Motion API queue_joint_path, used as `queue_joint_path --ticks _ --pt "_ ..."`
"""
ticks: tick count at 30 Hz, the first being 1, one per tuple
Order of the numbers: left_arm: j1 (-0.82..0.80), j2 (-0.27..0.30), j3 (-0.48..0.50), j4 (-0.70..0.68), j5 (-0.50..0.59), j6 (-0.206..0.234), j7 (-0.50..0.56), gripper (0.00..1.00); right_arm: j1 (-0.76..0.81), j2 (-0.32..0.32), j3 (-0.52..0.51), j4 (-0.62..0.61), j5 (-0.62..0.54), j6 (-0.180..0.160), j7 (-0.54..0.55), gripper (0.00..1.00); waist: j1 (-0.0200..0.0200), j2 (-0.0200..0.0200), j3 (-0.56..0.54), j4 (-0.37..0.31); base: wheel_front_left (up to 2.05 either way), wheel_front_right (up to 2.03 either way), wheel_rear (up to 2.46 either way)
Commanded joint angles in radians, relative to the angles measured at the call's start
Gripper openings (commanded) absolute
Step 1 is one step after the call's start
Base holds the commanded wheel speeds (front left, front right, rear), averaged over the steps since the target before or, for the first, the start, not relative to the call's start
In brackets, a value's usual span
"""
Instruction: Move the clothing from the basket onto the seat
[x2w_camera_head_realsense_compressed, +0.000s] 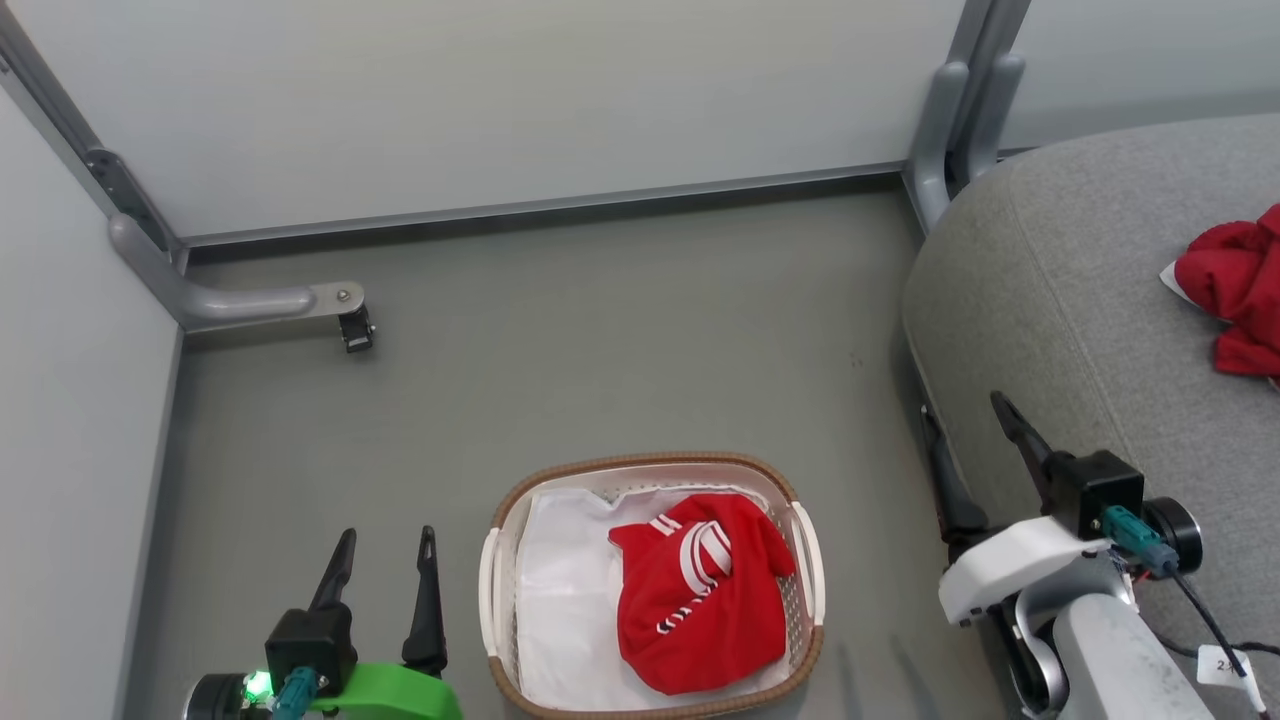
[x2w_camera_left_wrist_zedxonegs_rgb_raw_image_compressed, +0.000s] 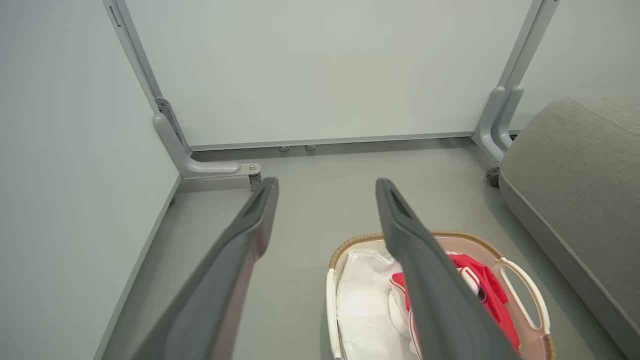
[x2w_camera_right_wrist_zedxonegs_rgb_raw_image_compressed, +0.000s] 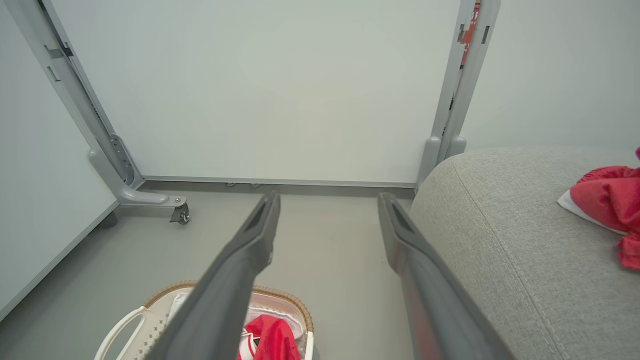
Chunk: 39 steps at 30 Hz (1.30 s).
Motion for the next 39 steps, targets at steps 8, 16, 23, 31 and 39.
queue_joint_path --ticks 8,16,23,31,39 --pt "-0.1 0.002 -0.046 0.042 -0.032 0.003 0.0 1.0 -0.098 0.0 0.01 -0.064 0.022 -0.001 -0.002 1.0 0.0001 0.0 0.148 -0.062 0.0 0.0 0.0" --pt "-0.216 0.003 -0.094 0.129 -0.04 -0.012 0.0 1.0 -0.188 0.009 0.035 -0.148 0.053 -0.001 -0.002 1.0 0.0001 0.0 0.286 -0.128 0.0 0.0 0.0" --pt "-0.311 0.003 -0.117 0.203 -0.015 -0.034 0.0 1.0 -0.246 0.016 0.051 -0.203 0.071 -0.001 -0.002 1.0 0.0001 0.0 0.393 -0.172 0.0 0.0 0.0" --pt "-0.4 0.004 -0.127 0.267 0.005 -0.053 0.0 1.0 -0.301 0.019 0.063 -0.26 0.104 -0.001 -0.002 1.0 0.0001 0.0 0.5 -0.215 0.0 0.0 0.0" --pt "-0.488 0.004 -0.147 0.32 0.041 -0.076 0.0 1.0 -0.341 0.02 0.07 -0.303 0.148 -0.001 -0.002 1.0 0.0001 0.0 0.592 -0.246 0.0 0.0 0.0"
